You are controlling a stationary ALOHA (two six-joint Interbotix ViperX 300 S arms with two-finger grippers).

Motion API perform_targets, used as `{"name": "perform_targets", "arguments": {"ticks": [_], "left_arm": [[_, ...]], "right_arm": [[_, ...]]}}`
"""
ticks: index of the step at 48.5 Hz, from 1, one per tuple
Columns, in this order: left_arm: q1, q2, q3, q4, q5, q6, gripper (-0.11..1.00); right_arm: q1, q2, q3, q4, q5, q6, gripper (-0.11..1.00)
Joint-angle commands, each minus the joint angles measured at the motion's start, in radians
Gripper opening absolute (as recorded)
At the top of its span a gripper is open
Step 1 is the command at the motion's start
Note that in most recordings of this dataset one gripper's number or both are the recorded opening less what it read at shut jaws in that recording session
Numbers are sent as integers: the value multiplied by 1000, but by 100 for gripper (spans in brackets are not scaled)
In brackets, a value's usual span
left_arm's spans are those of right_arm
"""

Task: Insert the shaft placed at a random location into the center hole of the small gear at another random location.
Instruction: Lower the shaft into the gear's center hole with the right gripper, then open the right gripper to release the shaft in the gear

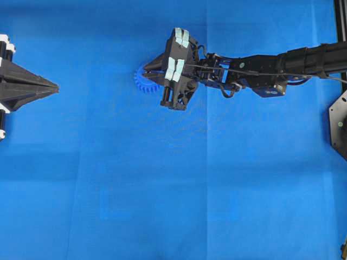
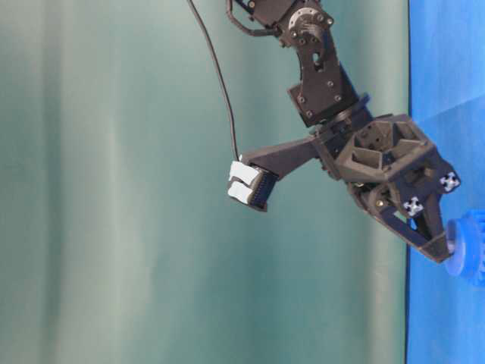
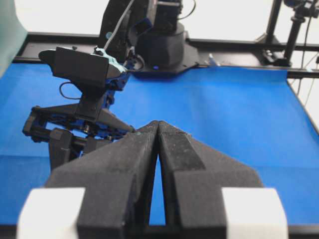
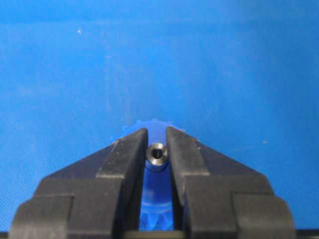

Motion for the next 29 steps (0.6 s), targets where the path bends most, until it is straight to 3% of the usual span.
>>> {"name": "perform_targets", "arguments": {"ticks": [1,18,24,29], "left_arm": [[-2,3,-9,0,-6,0,0],[-2,5,-8,0,-6,-2,0],[0,3,-8,0,-6,-2,0],[0,3,-8,-2,-6,-2,0]], "right_arm": [[-2,-12,-23,3,-6,2,3],[-2,-11,-23,3,-5,5,7],[2,-11,-23,3,-6,5,29],[5,-12,-25,5,-9,8,59]]}}
